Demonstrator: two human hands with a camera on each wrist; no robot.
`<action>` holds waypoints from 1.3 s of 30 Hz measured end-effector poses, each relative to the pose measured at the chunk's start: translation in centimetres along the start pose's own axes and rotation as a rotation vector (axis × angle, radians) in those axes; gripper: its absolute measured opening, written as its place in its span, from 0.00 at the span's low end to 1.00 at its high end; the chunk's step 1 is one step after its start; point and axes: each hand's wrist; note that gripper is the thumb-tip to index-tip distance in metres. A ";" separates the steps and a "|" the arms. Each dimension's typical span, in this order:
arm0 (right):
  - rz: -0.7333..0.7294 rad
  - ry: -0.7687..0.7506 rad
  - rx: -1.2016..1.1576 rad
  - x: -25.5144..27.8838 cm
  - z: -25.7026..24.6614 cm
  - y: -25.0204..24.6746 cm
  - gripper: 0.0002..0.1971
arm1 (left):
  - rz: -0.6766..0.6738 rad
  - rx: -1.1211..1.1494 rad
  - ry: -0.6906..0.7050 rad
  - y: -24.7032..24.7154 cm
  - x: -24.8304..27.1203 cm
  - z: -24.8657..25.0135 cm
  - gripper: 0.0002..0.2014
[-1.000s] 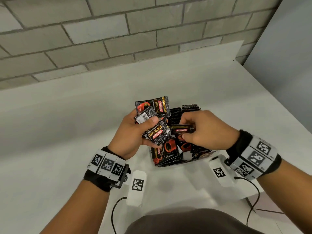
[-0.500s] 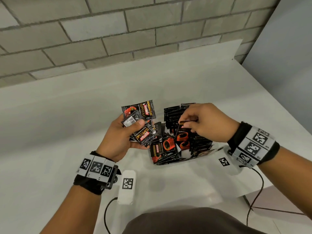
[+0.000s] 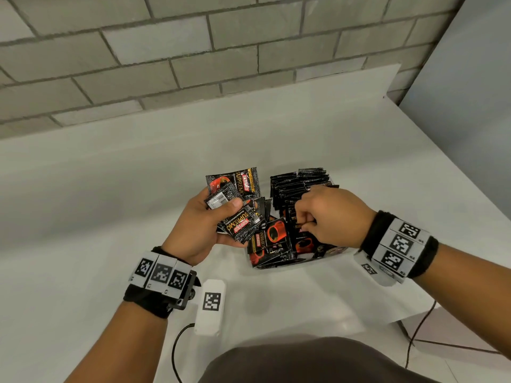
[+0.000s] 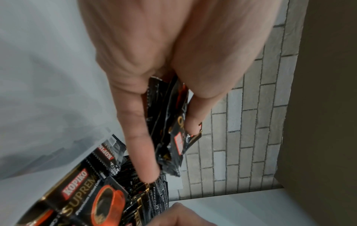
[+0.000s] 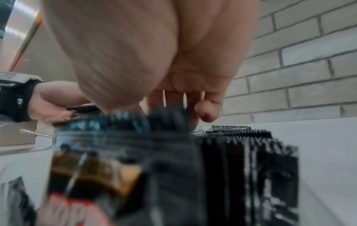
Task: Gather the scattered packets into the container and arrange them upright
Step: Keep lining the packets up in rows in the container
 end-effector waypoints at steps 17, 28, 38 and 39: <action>-0.124 -0.019 0.047 -0.9 -0.8 -0.1 0.09 | -0.006 -0.017 -0.008 0.2 0.0 0.3 0.19; 0.009 -0.008 -0.035 -1.0 0.5 0.5 0.04 | -0.015 0.005 -0.016 0.5 0.0 0.1 0.17; 0.194 -0.007 -0.452 0.7 -3.0 -3.2 0.25 | -0.031 0.211 0.032 2.7 -0.1 0.5 0.22; 0.175 -0.002 -0.501 0.7 -3.5 -3.2 0.26 | -0.034 0.228 0.046 2.9 -0.1 0.7 0.23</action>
Point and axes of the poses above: each hand's wrist, its own x-axis away from the middle knuckle, its own y-axis out of the palm, z = x × y, and after that the axes turned 11 degrees about y, right-handed
